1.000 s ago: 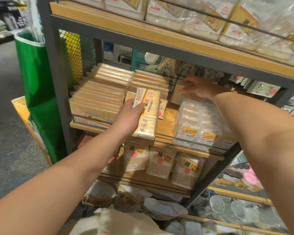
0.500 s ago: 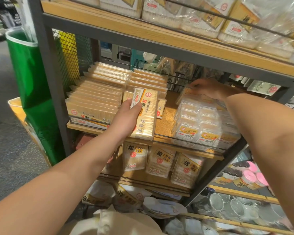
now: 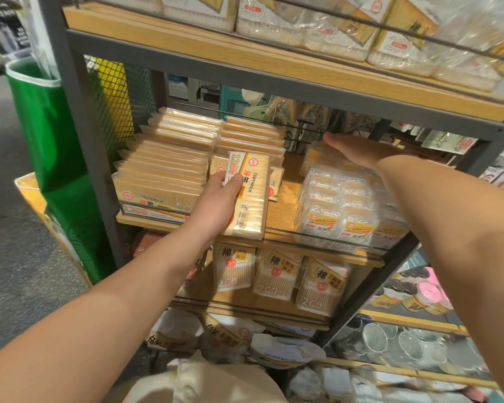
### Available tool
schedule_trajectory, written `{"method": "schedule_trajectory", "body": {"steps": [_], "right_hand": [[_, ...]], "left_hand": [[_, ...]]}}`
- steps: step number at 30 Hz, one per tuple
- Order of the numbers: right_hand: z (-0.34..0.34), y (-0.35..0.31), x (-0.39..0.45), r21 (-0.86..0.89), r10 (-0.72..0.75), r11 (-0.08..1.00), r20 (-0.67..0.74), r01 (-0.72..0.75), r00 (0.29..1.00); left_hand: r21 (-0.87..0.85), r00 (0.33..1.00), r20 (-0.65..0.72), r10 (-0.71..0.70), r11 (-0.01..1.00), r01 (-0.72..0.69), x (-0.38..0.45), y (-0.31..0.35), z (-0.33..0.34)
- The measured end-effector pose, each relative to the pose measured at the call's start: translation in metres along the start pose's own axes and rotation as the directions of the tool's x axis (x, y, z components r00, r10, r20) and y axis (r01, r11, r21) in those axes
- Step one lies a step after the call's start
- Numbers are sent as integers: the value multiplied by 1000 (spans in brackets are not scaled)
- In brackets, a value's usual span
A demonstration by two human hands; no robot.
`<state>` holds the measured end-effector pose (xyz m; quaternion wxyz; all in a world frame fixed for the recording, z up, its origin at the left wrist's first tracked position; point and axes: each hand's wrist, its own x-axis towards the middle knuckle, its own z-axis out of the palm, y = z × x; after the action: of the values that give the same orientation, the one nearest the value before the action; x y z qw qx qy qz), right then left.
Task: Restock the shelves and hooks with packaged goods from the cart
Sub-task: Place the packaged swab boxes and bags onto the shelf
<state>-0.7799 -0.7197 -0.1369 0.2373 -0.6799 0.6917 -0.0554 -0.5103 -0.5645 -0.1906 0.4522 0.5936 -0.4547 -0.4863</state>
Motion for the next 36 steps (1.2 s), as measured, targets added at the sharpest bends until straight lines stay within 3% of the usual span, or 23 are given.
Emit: {"method": "schedule_trajectory", "body": {"steps": [7, 10, 15, 29, 36], "right_hand": [[5, -22, 15, -202, -201, 956, 83, 214, 976], [5, -23, 25, -209, -250, 942, 90, 263, 964], [-5, -16, 22, -228, -259, 931, 134, 284, 957], [7, -11, -4, -302, -234, 921, 73, 245, 970], [5, -11, -22, -191, -224, 958, -46, 212, 973]], "left_hand": [[43, 1000, 20, 4, 999, -5, 3, -3, -3], [40, 1000, 23, -5, 999, 4, 3, -4, -4], [40, 999, 35, 20, 999, -21, 2, -2, -4], [94, 998, 38, 42, 995, -45, 1, -2, -2], [82, 999, 32, 15, 997, -17, 2, -3, -2]]}}
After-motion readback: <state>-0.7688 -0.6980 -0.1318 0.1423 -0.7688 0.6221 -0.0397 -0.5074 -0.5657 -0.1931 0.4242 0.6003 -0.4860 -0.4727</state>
